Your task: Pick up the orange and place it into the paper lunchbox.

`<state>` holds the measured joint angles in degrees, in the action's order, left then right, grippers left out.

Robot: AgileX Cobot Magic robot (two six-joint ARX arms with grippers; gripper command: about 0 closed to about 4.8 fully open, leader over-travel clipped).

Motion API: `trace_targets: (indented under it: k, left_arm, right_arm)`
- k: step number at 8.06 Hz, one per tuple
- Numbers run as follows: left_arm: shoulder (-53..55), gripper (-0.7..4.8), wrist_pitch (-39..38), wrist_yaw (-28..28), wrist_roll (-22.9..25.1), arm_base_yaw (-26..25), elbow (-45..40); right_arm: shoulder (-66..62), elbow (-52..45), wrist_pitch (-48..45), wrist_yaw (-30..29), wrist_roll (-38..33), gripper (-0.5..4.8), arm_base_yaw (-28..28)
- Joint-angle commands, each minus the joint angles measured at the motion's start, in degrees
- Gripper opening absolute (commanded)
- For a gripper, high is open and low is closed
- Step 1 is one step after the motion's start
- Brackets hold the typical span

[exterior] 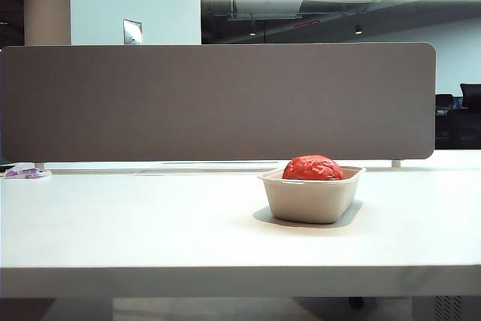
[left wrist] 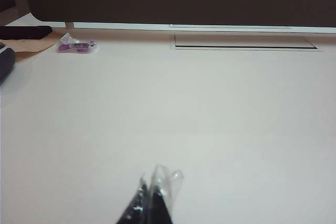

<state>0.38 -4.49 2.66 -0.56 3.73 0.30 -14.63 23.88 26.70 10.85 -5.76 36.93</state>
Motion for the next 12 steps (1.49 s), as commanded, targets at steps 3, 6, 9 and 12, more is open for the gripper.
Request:
trace_targets:
  k: [3, 6, 9, 12]
  left_arm:
    - [-0.2, 0.09, 0.7, 0.1, -0.1, 0.0, -0.1]
    - [-0.2, 0.09, 0.7, 0.1, -0.1, 0.0, -0.1]
    - [-0.2, 0.09, 0.5, 0.1, -0.1, 0.1, -0.1]
    - [-0.2, 0.09, 0.5, 0.1, -0.1, 0.1, -0.1]
  right_arm:
    - [3.1, -8.0, -13.1, 12.8, 0.4, -0.05, -10.5]
    - [14.4, -23.7, -28.2, -3.3, 0.4, -0.05, -31.0]
    - [14.5, -23.6, -26.6, -3.2, 0.4, -0.05, -31.1]
    - [14.5, -23.6, -26.9, -3.5, 0.4, -0.05, -30.5]
